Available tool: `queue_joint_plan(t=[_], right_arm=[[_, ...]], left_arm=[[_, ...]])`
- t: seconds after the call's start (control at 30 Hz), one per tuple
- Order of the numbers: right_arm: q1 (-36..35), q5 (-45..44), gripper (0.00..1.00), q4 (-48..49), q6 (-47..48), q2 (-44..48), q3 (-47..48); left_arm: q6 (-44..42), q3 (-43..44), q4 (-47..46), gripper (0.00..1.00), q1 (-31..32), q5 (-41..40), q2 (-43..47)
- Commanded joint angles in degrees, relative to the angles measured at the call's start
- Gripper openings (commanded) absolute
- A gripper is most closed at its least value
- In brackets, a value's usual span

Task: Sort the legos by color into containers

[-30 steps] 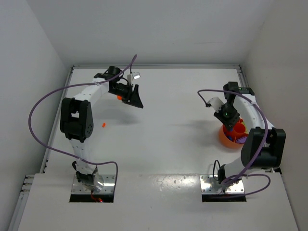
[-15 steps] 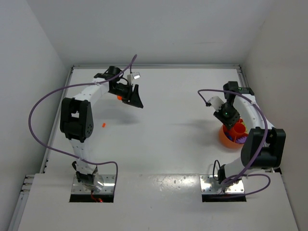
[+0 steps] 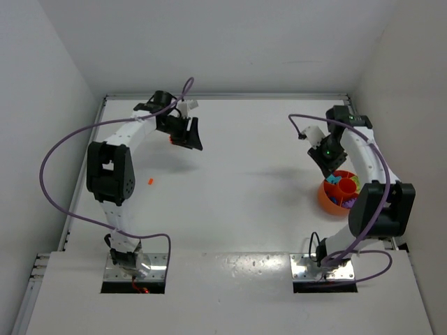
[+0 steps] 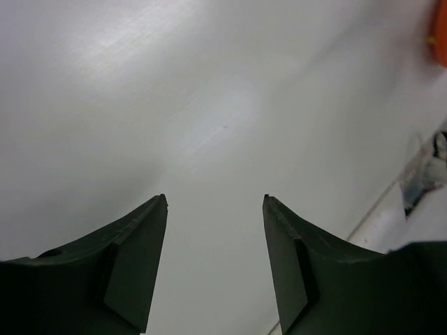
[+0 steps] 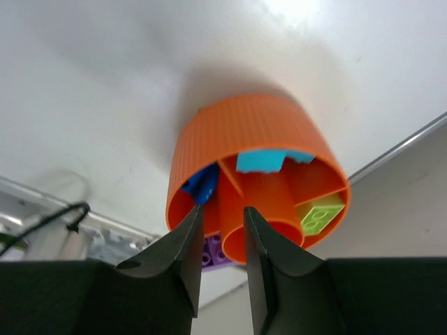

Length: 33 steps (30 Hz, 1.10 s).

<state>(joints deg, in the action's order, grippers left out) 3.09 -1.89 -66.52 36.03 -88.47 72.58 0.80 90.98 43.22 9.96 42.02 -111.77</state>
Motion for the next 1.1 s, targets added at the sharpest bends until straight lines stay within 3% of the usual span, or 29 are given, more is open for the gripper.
queue_joint_plan(t=[0.0, 0.13, 0.23, 0.33, 0.4, 0.43, 0.5, 0.83, 1.07], right_arm=[[-1.1, 7.4, 0.3, 0.3, -6.9, -3.1, 8.0], [-3.2, 10.1, 0.34, 2.3, -10.2, -4.4, 10.8], [-4.3, 10.6, 0.4, 2.8, -10.8, -6.5, 13.0], [-4.9, 11.3, 0.44, 2.8, -10.8, -7.9, 13.9], [-4.9, 11.3, 0.44, 2.8, -10.8, -8.5, 15.3], [-5.5, 11.9, 0.45, 2.8, -10.8, -9.1, 15.9], [-6.1, 11.9, 0.45, 2.8, -10.8, -9.1, 15.9], [-7.8, 11.9, 0.46, 2.8, -10.8, -9.6, 16.5], [-8.8, 10.8, 0.5, 2.8, -10.8, -9.6, 16.5]], left_arm=[[2.9, 7.5, -2.5, 0.63, -2.0, -14.3, -1.2], [1.1, 13.8, -0.3, 0.63, -2.5, -28.2, -4.2], [-2.9, 18.3, 1.7, 0.66, -3.0, -31.1, -9.5], [-11.2, 23.6, 5.6, 0.72, -3.5, -31.1, -13.6], [-20.5, 25.2, 8.5, 0.74, -3.5, -31.1, -15.5], [-30.4, 25.2, 8.5, 0.75, -5.0, -31.1, -16.1], [-34.6, 25.2, 9.1, 0.75, -5.8, -31.1, -16.7], [-48.0, 28.2, 11.9, 0.74, -7.5, -28.4, -19.3], [-52.9, 30.5, 14.6, 0.75, -8.5, -16.5, -20.5]])
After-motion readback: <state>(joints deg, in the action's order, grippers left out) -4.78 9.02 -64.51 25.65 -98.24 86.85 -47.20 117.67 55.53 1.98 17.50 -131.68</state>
